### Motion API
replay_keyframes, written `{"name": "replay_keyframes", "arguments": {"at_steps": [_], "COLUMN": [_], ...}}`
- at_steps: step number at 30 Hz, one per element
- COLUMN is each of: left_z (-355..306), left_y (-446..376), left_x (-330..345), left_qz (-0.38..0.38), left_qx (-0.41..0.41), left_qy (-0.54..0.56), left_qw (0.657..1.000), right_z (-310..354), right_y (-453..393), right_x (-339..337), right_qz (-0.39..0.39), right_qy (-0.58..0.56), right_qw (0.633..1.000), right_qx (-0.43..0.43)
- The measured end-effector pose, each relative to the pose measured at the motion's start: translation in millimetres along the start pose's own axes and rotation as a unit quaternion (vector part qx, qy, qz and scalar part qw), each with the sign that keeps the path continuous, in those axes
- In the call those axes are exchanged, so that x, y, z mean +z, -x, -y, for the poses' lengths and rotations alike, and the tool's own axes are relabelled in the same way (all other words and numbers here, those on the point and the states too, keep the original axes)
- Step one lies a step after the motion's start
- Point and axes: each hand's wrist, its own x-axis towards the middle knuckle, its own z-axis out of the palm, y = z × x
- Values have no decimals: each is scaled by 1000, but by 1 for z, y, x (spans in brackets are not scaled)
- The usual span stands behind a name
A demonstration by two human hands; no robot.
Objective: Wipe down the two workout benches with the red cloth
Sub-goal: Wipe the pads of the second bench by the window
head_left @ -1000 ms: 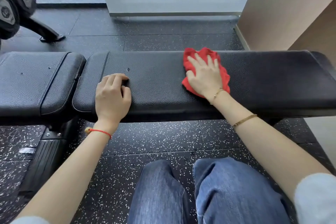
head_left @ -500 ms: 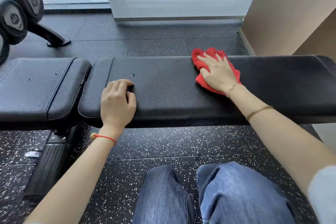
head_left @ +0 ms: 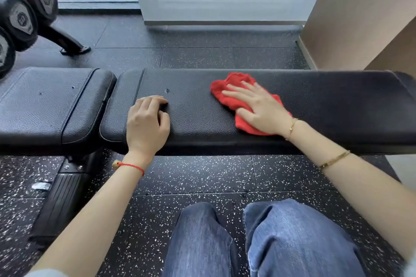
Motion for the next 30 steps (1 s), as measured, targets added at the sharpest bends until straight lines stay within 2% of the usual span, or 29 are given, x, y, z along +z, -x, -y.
{"name": "replay_keyframes", "arguments": {"at_steps": [3, 5, 7, 12, 16, 20, 25, 27, 30], "left_z": [0, -1, -2, -2, -4, -22, -70, -82, -88], "left_y": [0, 0, 0, 2, 2, 4, 5, 5, 10], "left_x": [0, 1, 0, 0, -1, 0, 17, 25, 35], "left_qz": [2, 2, 3, 4, 18, 18, 57, 64, 65], "left_qx": [-7, -11, -13, -11, -5, 17, 58, 59, 68], "left_qy": [-3, -2, -2, -2, -17, -17, -6, -8, -29], "left_qw": [1000, 1000, 1000, 1000, 1000, 1000, 997, 996, 995], "right_z": [-33, -32, -14, 34, 27, -17, -48, -35, -8], "right_y": [-15, -30, -41, -16, 32, 54, 13, -1, 2], "right_x": [-12, -11, -3, 11, 7, -7, -14, -8, 1], "right_qz": [-35, -41, -35, -8, -8, -23, -46, -50, -39], "right_qy": [14, 27, 34, 18, 22, 5, 25, 30, 21], "right_qw": [990, 982, 985, 999, 1000, 998, 974, 972, 987], "right_qx": [136, 183, 164, 28, -21, 65, 222, 229, 152]}}
